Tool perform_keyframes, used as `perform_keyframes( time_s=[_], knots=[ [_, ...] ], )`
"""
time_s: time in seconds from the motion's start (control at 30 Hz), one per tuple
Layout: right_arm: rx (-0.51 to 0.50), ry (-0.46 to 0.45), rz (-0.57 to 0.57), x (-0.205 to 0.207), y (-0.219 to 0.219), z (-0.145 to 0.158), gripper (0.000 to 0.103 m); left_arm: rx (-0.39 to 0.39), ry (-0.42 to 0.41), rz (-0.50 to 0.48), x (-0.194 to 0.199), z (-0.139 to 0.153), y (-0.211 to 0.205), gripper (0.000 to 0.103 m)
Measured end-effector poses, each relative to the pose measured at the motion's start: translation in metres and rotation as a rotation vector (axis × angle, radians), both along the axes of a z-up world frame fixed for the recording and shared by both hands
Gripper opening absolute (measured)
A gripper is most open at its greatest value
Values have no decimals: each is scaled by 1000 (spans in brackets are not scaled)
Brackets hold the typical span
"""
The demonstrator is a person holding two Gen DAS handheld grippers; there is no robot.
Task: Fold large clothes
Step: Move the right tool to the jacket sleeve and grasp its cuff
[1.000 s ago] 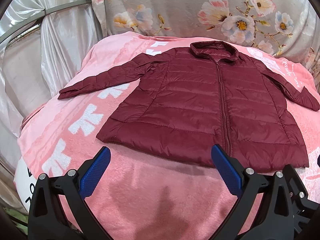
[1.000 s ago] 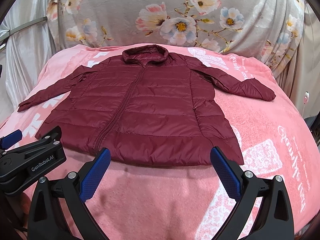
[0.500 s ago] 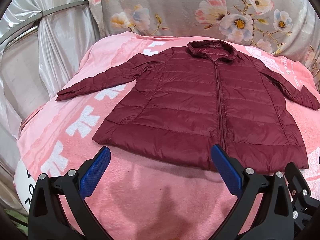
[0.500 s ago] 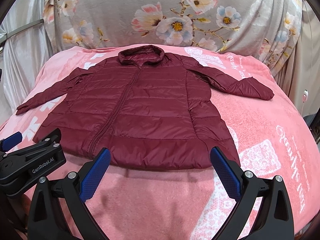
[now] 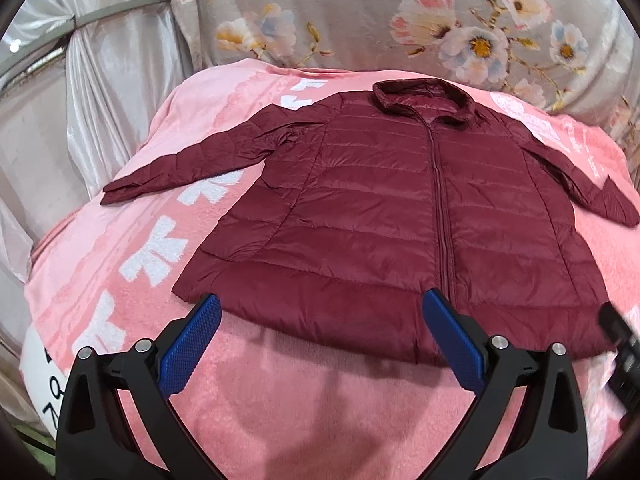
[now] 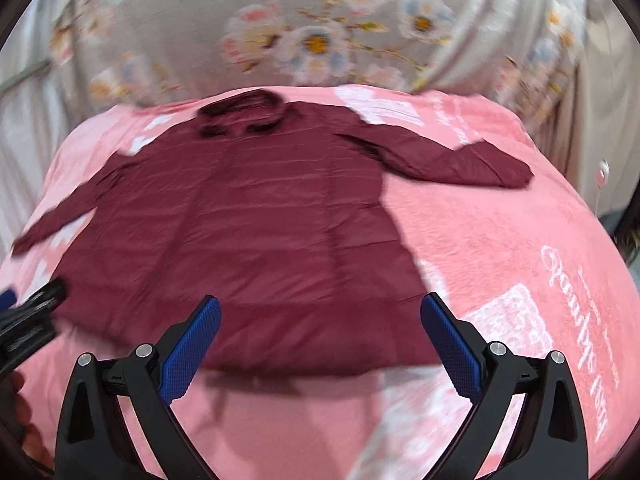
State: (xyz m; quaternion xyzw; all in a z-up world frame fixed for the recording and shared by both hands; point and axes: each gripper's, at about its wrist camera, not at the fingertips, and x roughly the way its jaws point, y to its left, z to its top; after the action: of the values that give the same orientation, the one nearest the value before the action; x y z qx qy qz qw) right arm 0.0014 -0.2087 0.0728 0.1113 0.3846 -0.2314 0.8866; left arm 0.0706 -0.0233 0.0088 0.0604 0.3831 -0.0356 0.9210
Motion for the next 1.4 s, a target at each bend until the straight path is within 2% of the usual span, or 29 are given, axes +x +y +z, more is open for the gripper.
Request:
perform_keyframes(
  time_s=[0.1, 0.3, 0.33, 0.47, 0.53, 0.73, 0.8, 0.87, 0.9, 0.93, 0.97, 1.03, 1.1, 1.23, 1.33, 1.4],
  knots=[
    [51, -21, -97, 1, -55, -3, 98, -21, 9, 32, 14, -1, 5, 98],
    [78, -86, -280, 15, -169, 1, 98, -39, 12, 89, 46, -5, 11, 98],
    [100, -118, -310, 23, -194, 2, 98, -40, 12, 95, 50, -6, 12, 98],
    [149, -137, -409, 61, -261, -7, 98, -40, 14, 128, 70, -11, 11, 98],
    [135, -106, -456, 89, -289, -18, 98, -34, 13, 136, 77, -14, 10, 98],
    [55, 23, -557, 152, -336, -49, 96, 5, 21, 157, 98, -26, 8, 98],
    [50, 61, -580, 160, -345, -59, 85, 15, 29, 162, 103, -30, 8, 98],
    [77, 81, -585, 160, -354, -69, 59, 22, 35, 168, 108, -34, 8, 98],
    [98, 73, -580, 157, -357, -71, 50, 24, 38, 171, 110, -35, 8, 98],
    [120, 55, -576, 151, -358, -74, 32, 23, 40, 174, 112, -36, 8, 98],
    [134, 42, -572, 147, -356, -74, 18, 21, 44, 176, 114, -38, 8, 98],
    [154, -9, -557, 137, -350, -68, 8, 17, 51, 179, 117, -40, 7, 98],
    [141, -63, -524, 133, -338, -56, 7, 16, 53, 179, 119, -42, 6, 98],
    [89, -208, -360, 139, -297, -9, 1, 8, 61, 178, 122, -45, 5, 98],
    [65, -271, -226, 152, -261, 18, 0, 3, 66, 178, 122, -46, 5, 98],
    [79, -279, -148, 166, -243, 27, 0, 1, 68, 181, 121, -46, 8, 98]
  ],
)
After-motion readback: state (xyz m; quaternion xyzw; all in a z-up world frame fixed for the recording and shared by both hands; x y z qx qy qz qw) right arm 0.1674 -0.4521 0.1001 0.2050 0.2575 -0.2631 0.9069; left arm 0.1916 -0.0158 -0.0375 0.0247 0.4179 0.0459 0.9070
